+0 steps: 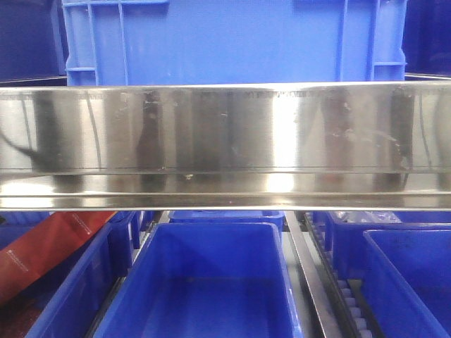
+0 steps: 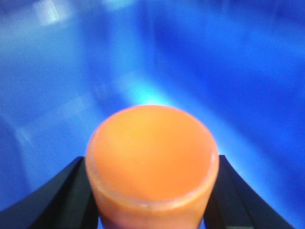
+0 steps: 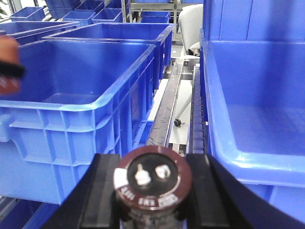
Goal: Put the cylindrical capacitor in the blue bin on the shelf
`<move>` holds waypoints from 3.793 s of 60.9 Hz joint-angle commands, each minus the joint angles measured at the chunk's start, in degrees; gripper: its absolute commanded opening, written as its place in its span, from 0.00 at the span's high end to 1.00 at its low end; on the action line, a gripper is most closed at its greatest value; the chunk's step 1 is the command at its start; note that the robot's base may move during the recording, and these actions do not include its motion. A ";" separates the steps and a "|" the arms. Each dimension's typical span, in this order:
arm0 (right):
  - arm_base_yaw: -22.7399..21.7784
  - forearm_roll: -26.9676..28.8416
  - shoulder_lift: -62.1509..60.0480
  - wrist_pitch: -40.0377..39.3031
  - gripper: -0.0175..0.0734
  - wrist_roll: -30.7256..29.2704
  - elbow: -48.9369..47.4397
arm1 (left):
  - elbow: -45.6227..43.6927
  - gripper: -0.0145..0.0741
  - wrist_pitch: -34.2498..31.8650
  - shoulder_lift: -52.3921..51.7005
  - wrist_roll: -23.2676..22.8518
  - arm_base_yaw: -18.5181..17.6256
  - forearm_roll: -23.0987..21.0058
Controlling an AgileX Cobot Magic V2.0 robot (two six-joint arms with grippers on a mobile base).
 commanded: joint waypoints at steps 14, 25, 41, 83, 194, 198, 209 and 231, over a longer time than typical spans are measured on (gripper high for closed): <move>0.05 0.18 -0.33 -1.23 0.97 0.09 -0.10 | -0.95 0.12 0.18 1.05 0.14 -0.19 -1.33; 0.05 0.18 -0.33 -1.23 0.97 0.09 -0.10 | -1.25 0.28 0.41 -0.25 0.14 -0.19 -1.33; 0.05 0.17 -0.33 -1.54 0.97 0.09 -0.10 | -1.46 0.60 6.07 -7.04 0.14 -0.19 -1.33; 0.05 0.17 0.58 -0.66 0.97 0.09 -0.10 | 27.47 0.96 8.07 -42.61 -10.99 1.10 5.77; 15.98 -0.90 69.21 16.33 0.18 -5.46 -56.87 | 61.82 0.96 -0.30 -78.24 -21.82 1.10 10.52; 15.98 -0.90 68.47 16.20 0.18 -5.46 -56.87 | 61.82 0.96 -0.30 -78.24 -21.82 1.10 10.52; 15.88 -0.90 64.25 15.40 0.27 -5.46 -56.87 | 61.82 0.96 -0.30 -78.24 -21.82 1.10 10.66; 15.88 -1.11 48.35 9.97 0.99 -5.46 -46.57 | 61.82 0.96 -0.30 -78.24 -21.82 1.10 10.80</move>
